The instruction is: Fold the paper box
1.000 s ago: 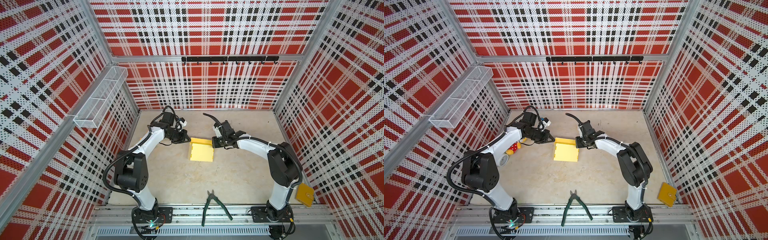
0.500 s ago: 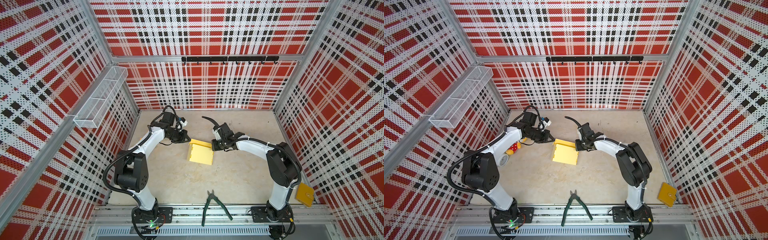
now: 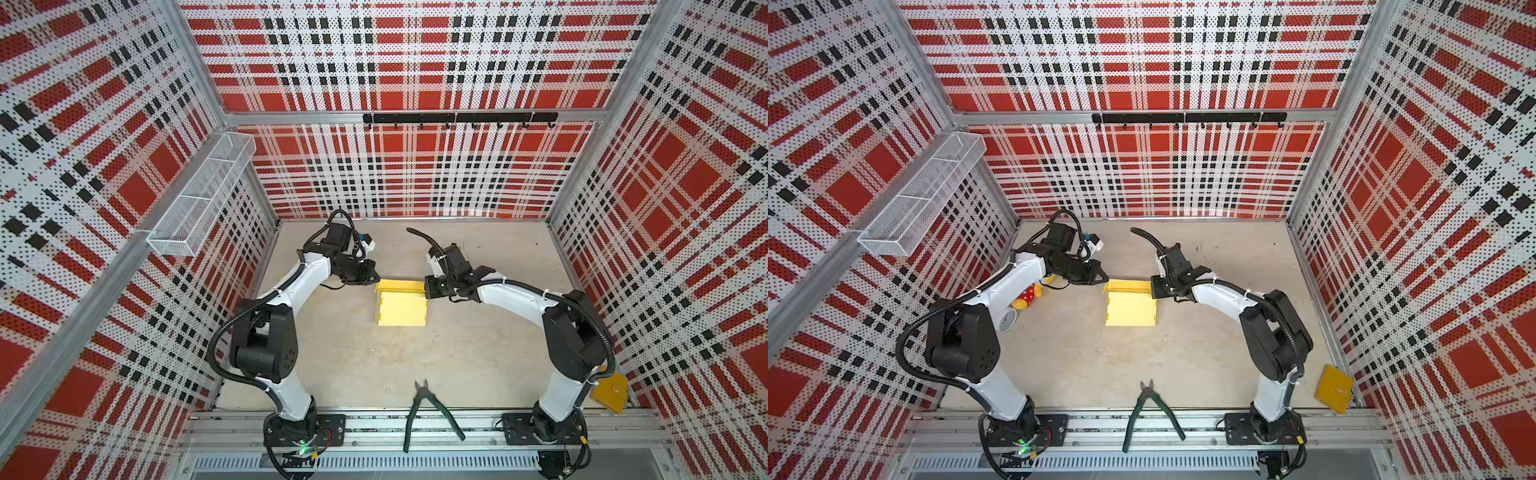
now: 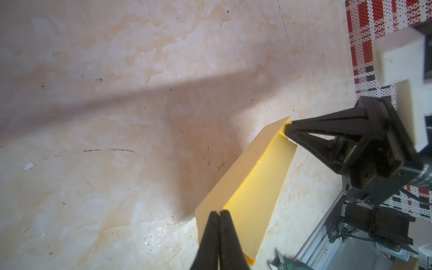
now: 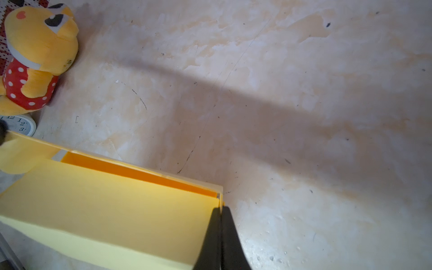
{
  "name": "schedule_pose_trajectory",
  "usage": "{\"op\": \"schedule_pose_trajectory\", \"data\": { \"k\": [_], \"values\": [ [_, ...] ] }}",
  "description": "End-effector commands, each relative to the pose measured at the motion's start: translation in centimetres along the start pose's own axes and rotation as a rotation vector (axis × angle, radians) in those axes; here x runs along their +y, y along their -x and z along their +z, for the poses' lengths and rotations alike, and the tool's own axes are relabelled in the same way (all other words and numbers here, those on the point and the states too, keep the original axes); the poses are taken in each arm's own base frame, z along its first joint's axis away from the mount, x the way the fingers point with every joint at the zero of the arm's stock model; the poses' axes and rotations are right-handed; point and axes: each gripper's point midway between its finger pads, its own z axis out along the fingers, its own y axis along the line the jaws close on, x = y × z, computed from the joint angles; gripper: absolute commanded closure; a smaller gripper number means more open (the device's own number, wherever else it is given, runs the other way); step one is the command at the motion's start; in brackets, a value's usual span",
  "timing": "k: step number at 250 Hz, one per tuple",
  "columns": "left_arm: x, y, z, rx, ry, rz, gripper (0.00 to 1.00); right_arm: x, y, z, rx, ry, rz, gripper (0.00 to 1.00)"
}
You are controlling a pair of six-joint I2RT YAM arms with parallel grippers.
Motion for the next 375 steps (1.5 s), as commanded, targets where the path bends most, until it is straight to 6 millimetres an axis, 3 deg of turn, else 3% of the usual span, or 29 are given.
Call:
{"op": "schedule_pose_trajectory", "data": {
  "k": [1,86,176,221,256,315,375],
  "values": [
    [-0.5,0.9,-0.5,-0.026,0.009,0.050,0.92,1.1,2.3,-1.7,-0.123,0.017,-0.042,1.00],
    [-1.5,0.8,-0.9,-0.035,-0.018,0.074,0.79,1.1,2.0,-2.1,-0.192,-0.020,-0.077,1.00],
    [-3.7,2.5,-4.8,-0.108,0.004,0.240,0.54,1.1,1.6,-3.2,-0.274,-0.071,-0.109,1.00],
    [-2.9,0.6,-4.5,-0.071,0.042,0.307,0.45,1.3,1.2,-3.5,-0.297,-0.075,-0.123,1.00],
    [-3.5,-1.2,-3.9,-0.026,0.023,0.352,0.42,1.5,1.0,-3.8,-0.319,-0.087,-0.138,1.00],
    [-2.9,-3.1,-3.8,0.032,0.073,0.384,0.41,2.7,0.6,-4.9,-0.381,-0.127,-0.205,1.00],
    [-2.6,-5.7,-3.2,0.085,0.081,0.359,0.43,3.1,-0.5,-4.8,-0.403,-0.147,-0.227,1.00]
  ]
}}
